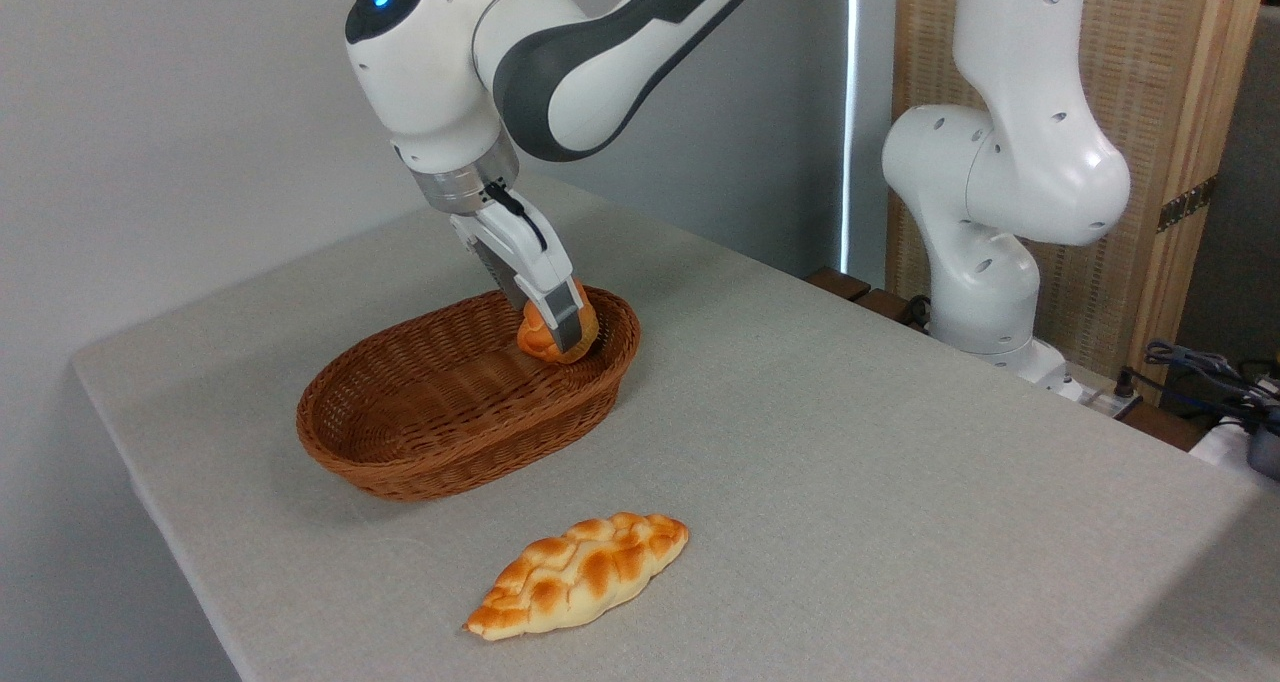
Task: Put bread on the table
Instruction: 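Close the gripper on the round bun inside the basket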
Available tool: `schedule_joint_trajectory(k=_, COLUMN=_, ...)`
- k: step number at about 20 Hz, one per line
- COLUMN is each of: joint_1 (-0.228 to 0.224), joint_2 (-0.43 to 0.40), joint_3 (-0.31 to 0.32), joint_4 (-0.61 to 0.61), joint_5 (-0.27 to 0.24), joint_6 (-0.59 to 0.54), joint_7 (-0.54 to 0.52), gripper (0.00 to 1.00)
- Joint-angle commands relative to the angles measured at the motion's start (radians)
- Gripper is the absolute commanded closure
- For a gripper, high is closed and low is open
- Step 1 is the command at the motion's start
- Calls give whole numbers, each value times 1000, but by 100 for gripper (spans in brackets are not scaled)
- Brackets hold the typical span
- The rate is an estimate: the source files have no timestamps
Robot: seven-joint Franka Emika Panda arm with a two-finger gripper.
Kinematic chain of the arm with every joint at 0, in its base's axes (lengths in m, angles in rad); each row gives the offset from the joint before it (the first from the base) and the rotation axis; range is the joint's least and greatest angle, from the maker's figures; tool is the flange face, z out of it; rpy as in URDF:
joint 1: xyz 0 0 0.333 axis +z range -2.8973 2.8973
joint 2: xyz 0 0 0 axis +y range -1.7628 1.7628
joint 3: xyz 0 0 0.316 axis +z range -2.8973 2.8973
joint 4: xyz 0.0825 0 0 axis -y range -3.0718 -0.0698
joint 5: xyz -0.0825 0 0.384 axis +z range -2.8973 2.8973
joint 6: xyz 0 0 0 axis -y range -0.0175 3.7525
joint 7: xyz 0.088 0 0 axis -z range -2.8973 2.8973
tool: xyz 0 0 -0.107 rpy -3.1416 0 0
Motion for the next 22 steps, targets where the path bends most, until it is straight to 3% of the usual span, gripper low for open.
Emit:
schedule_joint_trajectory(k=1, joint_1=-2, joint_2=-5, joint_3=2, joint_4=-13, joint_5=-22, joint_6=14, joint_7=-1, gripper=43)
schedule_joint_trajectory(k=5, joint_1=-2, joint_2=1, joint_3=2, joint_4=-13, joint_5=-22, joint_6=14, joint_7=2, gripper=64)
schedule_joint_trajectory(k=21, joint_1=0, joint_2=1, joint_3=13, joint_4=6, joint_5=-19, joint_6=13, joint_7=7, gripper=69)
schedule_joint_trajectory(k=22, joint_1=1, joint_2=1, joint_3=15, joint_4=29, joint_5=-14, joint_6=13, joint_7=10, gripper=72)
